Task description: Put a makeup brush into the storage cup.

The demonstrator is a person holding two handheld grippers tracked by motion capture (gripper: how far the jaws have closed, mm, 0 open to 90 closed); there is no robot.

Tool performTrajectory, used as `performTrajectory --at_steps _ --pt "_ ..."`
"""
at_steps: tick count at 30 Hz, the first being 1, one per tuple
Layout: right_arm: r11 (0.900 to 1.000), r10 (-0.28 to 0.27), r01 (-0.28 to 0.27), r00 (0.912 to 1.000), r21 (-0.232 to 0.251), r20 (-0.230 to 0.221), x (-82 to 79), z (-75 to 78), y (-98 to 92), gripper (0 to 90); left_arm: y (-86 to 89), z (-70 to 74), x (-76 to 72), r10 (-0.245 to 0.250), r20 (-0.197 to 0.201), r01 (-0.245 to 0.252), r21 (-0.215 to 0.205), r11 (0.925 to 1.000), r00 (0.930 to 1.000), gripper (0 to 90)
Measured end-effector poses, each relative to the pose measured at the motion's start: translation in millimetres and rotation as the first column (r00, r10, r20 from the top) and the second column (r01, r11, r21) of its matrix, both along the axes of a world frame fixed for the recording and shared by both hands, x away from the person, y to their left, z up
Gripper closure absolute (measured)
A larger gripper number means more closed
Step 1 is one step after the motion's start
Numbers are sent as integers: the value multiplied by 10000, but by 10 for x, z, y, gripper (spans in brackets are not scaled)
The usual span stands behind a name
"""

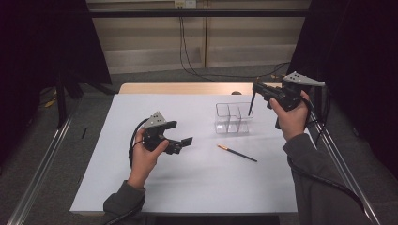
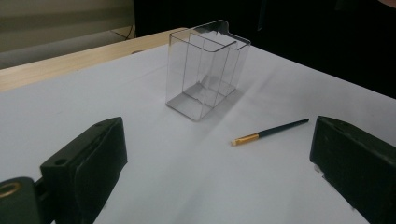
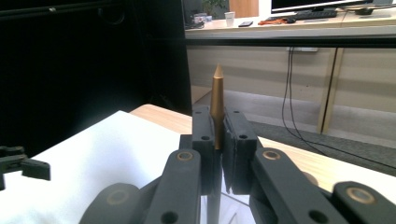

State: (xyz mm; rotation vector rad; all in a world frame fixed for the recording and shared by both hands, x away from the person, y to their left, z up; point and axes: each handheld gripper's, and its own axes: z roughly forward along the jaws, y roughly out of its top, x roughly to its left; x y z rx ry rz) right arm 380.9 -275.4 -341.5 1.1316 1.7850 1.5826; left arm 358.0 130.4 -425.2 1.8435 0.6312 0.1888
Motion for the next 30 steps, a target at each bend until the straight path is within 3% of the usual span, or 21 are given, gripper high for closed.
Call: performTrajectory --at_steps 14,30 --pt "9991 -422 422 9991 -45 50 85 -49 -102 844 17 2 2 69 -12 -69 67 10000 10000 37" --pt "9986 -509 509 9987 -108 -40 170 -163 -31 844 37 5 7 73 12 -73 21 10000 10000 38"
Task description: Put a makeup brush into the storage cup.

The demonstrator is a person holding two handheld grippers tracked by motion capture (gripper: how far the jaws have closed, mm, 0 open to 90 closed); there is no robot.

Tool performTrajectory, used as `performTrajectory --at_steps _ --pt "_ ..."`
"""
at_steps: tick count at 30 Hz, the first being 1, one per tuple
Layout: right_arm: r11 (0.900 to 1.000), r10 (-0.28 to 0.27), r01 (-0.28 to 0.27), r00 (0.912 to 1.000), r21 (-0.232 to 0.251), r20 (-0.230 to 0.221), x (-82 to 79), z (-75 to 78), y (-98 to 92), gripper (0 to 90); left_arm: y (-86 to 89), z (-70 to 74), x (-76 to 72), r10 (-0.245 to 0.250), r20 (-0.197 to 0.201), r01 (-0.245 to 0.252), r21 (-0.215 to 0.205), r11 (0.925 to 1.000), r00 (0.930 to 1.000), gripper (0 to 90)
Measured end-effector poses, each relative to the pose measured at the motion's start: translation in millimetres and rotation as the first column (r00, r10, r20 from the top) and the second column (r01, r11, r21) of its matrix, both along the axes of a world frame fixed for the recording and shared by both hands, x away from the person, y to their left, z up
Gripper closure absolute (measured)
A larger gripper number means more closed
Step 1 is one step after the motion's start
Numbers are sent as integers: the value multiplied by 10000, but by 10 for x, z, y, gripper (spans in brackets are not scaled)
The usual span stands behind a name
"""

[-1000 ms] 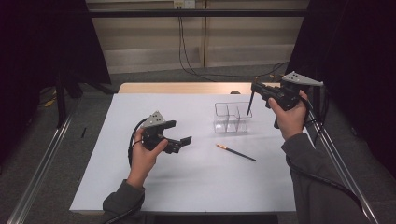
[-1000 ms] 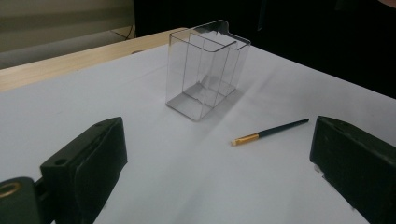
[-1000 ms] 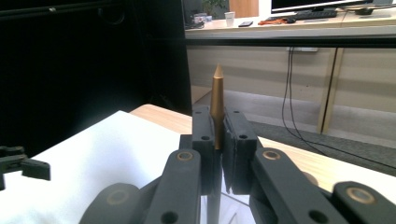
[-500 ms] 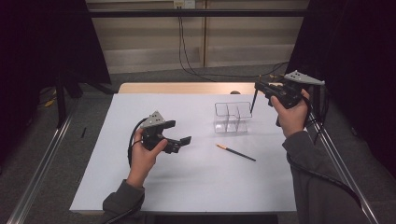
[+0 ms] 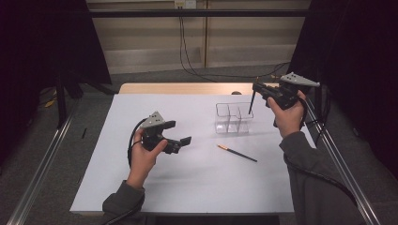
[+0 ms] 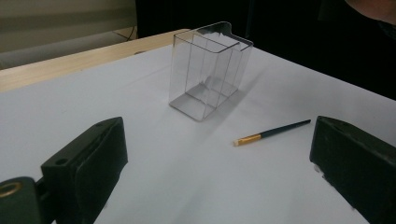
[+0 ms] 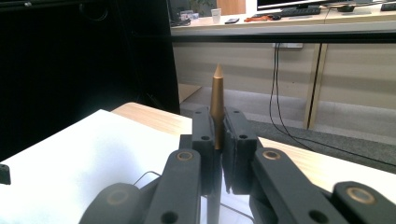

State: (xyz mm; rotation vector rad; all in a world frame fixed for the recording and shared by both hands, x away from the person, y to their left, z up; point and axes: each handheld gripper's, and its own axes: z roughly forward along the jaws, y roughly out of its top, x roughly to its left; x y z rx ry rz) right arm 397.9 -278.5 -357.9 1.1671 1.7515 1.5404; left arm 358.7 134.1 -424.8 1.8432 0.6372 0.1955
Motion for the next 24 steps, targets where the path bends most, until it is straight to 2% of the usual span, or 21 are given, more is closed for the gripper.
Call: performTrajectory --at_steps 12,24 --pt "10000 73 -73 9999 -33 -116 16 -72 44 843 -8 0 2 -65 -3 65 -84 9999 10000 40" --pt "10000 39 -40 9999 -64 -167 5 -123 51 843 -4 -8 2 -50 -7 50 49 10000 10000 40"
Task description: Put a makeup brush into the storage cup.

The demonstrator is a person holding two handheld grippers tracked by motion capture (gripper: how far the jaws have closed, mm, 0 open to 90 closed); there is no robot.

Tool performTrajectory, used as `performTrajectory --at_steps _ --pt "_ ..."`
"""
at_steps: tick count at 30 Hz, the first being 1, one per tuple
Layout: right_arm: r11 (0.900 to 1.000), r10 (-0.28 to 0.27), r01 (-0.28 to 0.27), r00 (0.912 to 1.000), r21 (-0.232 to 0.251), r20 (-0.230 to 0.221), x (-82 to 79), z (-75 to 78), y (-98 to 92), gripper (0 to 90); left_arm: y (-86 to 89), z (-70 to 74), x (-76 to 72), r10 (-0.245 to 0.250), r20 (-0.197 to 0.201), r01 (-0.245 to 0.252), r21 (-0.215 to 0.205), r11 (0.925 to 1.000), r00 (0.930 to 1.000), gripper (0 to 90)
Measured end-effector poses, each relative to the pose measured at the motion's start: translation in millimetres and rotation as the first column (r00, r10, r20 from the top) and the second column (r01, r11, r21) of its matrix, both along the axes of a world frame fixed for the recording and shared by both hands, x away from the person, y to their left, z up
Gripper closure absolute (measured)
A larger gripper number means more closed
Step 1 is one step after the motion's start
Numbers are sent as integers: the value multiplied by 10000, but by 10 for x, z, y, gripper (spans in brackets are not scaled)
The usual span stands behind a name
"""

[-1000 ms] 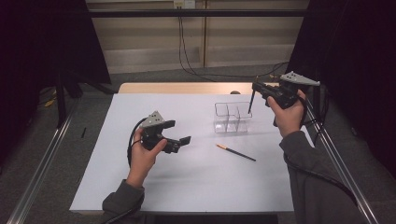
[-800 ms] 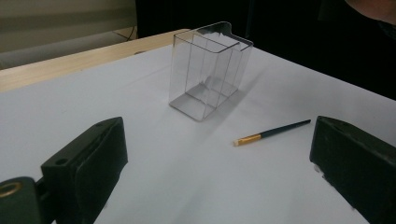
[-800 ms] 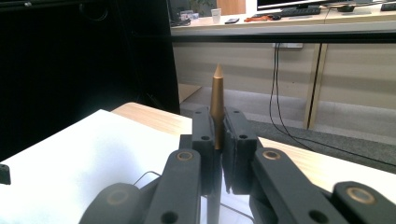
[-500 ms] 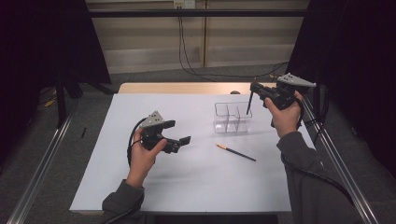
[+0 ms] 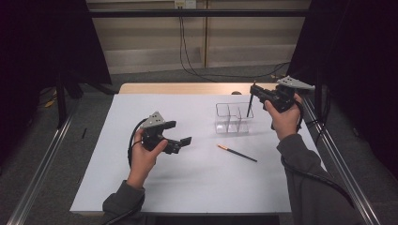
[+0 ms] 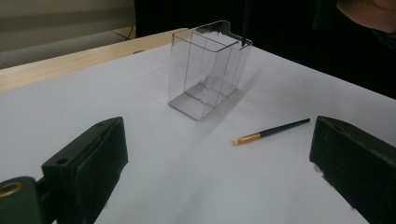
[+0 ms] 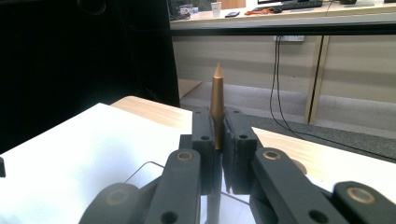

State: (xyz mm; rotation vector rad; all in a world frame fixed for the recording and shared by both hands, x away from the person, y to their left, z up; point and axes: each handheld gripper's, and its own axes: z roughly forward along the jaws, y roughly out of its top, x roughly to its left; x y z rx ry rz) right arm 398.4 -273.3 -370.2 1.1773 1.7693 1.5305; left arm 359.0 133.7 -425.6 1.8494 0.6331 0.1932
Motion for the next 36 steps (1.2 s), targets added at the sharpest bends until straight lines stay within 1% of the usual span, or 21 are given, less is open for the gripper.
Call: performTrajectory --at_steps 2,4,14,19,23,30,33,34,35,36 --pt "10000 -25 25 10000 -14 13 -2 -10 -1 843 -8 -4 -1 -31 -33 31 -59 10000 10000 40" --pt "10000 -33 33 10000 7 -6 0 -21 4 843 -10 -3 -4 -42 -28 42 26 10000 10000 40" --pt "10000 21 -21 10000 -13 -38 -7 -53 31 843 -16 -3 -6 -38 -11 38 54 10000 10000 41" --pt "10000 -44 44 10000 -13 -66 -5 -90 40 842 -24 -5 -10 -74 -30 74 -29 10000 10000 41" --pt "10000 -27 27 9999 27 -129 0 -119 43 842 -22 -6 -6 -84 2 84 35 10000 10000 41" --pt "10000 -65 65 9999 13 -130 -7 -139 38 841 -30 -3 -13 -92 -39 92 -50 9999 10000 42" --pt "10000 -23 24 9999 26 -133 -6 -156 36 841 -27 -6 -9 -131 -19 131 -3 9999 9999 42" --pt "10000 -36 35 9999 -63 -152 -8 -164 35 841 -27 -6 -9 -133 -20 133 -4 9999 9999 42" --pt "10000 -75 74 9998 -49 -161 -10 -169 36 841 -28 -8 -9 -150 -26 150 -37 9999 9999 42" --pt "10000 -45 45 9998 4 -186 -9 -175 37 840 -29 -4 -10 -125 -18 125 31 9999 9999 42"
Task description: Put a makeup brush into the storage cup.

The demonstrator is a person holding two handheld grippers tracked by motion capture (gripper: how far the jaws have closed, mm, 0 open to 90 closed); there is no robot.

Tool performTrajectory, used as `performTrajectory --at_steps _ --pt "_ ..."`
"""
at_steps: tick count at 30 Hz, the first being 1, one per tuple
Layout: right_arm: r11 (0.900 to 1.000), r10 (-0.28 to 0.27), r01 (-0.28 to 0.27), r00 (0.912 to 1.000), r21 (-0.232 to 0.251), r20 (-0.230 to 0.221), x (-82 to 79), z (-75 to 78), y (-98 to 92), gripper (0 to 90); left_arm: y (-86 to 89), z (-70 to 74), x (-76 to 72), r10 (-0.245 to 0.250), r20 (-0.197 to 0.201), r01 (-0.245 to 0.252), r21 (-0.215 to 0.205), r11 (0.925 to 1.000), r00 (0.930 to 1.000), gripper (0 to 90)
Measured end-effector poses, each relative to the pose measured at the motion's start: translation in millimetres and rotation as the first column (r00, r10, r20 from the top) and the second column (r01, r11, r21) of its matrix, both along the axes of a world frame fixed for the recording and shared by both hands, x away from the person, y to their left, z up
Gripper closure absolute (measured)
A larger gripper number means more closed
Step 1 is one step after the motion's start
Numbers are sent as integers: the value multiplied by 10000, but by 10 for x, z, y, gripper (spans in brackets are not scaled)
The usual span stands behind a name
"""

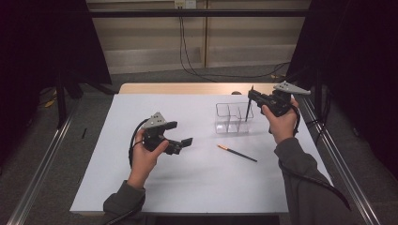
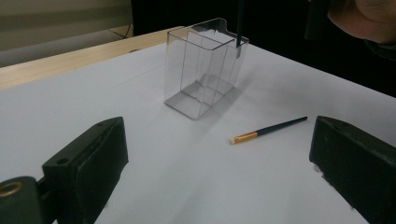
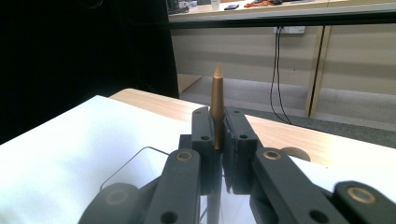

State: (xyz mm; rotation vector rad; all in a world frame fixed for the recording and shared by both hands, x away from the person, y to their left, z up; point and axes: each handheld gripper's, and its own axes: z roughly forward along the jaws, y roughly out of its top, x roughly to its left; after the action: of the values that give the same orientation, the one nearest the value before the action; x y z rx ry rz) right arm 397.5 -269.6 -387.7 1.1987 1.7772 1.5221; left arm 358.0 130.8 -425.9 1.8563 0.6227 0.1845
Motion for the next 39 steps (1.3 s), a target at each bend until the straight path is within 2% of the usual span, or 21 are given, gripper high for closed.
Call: performTrajectory --at_steps 8,39 --pt "10000 -3 3 10000 -74 -37 -1 -21 -5 839 -3 -1 -1 -18 -26 18 -93 10000 10000 42" --pt "9999 -85 81 9997 -145 -219 -7 -95 -4 836 -9 9 -8 -4 -4 4 1 10000 10000 44"
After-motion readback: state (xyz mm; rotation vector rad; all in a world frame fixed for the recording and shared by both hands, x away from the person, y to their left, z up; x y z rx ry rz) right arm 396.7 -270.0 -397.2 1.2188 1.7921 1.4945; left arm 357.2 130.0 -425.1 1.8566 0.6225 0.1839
